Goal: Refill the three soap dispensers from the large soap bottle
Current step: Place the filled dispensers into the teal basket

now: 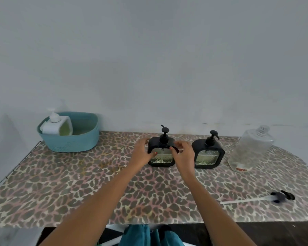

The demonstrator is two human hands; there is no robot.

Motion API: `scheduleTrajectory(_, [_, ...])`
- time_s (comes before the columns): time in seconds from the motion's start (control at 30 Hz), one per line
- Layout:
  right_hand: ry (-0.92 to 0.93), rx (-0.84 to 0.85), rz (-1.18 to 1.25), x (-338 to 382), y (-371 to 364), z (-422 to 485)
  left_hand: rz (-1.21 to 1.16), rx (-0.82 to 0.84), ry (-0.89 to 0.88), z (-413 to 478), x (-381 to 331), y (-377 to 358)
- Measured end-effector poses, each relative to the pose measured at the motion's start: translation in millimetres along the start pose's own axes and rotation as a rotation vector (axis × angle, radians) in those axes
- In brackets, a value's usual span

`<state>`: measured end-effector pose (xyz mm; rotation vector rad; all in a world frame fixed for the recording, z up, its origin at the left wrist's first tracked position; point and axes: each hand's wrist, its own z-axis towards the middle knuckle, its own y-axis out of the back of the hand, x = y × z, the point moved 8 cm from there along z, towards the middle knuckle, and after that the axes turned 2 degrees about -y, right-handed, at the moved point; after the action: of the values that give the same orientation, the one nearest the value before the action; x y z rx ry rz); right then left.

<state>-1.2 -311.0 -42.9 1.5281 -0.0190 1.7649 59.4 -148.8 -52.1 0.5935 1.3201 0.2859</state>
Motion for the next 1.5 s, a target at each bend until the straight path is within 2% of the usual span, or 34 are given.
scheduleTrajectory(0.1, [-0.026,-0.002,-0.003,-17.0,1.8,5.0,-0.015,0.033,0.020,6.8,4.3,-10.2])
scheduleTrajectory(0.3, [-0.143,0.099,0.064,-47.2,-10.0,7.7,-0.084,0.074,0.035,18.6,10.3,-18.2])
scheduleTrajectory(0.43, [-0.113,0.108,0.032,-48.2,-12.4,7.8,-0.123,0.067,0.048,20.6,12.0,-14.6])
scheduleTrajectory(0.7, [-0.071,0.121,-0.005,-36.3,-11.1,6.5,-0.102,0.020,-0.034,6.6,2.8,2.6])
scheduleTrajectory(1.1, [0.077,0.136,0.056,52.6,-28.8,14.3,-0.066,-0.187,-0.127,-7.5,-16.2,88.6])
scheduleTrajectory(1.5, [0.230,0.198,0.153,153.8,-103.9,32.6,-0.021,-0.408,-0.104,-11.9,-2.8,206.5])
